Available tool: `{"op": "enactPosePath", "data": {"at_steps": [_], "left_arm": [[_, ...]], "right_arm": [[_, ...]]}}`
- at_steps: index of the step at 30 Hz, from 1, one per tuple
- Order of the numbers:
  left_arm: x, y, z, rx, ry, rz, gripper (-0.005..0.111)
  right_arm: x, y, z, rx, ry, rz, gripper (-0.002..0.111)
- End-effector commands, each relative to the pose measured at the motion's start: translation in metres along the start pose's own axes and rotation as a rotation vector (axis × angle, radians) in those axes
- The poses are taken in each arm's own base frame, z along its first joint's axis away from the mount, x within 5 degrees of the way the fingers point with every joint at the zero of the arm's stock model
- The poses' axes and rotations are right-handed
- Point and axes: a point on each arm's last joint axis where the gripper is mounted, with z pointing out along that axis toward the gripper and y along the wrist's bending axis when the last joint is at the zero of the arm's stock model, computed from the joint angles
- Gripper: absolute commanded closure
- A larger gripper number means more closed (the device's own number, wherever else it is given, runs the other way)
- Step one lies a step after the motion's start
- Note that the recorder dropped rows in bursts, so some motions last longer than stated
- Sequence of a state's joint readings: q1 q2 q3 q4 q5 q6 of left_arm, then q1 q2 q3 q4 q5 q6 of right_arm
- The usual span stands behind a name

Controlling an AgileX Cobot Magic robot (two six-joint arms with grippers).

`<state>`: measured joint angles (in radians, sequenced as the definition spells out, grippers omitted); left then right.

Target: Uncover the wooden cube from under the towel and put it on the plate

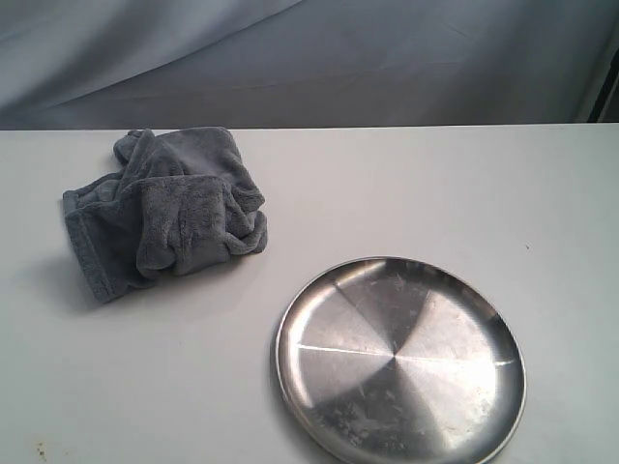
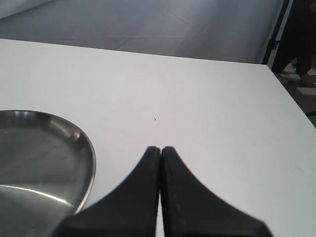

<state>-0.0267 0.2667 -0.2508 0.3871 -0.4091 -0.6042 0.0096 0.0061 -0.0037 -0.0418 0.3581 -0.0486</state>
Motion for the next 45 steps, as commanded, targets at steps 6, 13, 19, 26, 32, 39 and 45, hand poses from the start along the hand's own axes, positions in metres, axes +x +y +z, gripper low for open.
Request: {"op": "enactPosePath", "data": {"at_steps": [6, 13, 19, 26, 32, 39, 45], "left_arm": [[0.021, 0.000, 0.073, 0.123, 0.302, 0.056, 0.107], [0.043, 0.011, 0.106, 0.116, 0.459, 0.113, 0.107], [0.039, 0.006, 0.105, 0.143, 0.439, 0.051, 0.107], [0.064, 0.009, 0.114, 0.203, 0.547, 0.095, 0.107], [0.097, -0.005, 0.146, 0.281, 0.726, 0.193, 0.107], [0.115, -0.004, 0.185, 0.089, 0.857, 0.331, 0.107], [0.118, -0.004, 0.205, 0.077, 0.848, 0.358, 0.107]], "right_arm": [[0.000, 0.000, 0.000, -0.003, -0.012, 0.001, 0.108], [0.000, 0.000, 0.000, -0.003, -0.012, 0.001, 0.108], [0.000, 0.000, 0.000, -0.003, -0.012, 0.001, 0.108], [0.000, 0.000, 0.000, -0.003, -0.012, 0.001, 0.108], [0.000, 0.000, 0.000, -0.003, -0.012, 0.001, 0.108], [0.000, 0.000, 0.000, -0.003, -0.012, 0.001, 0.108], [0.000, 0.000, 0.000, -0.003, -0.012, 0.001, 0.108]]}}
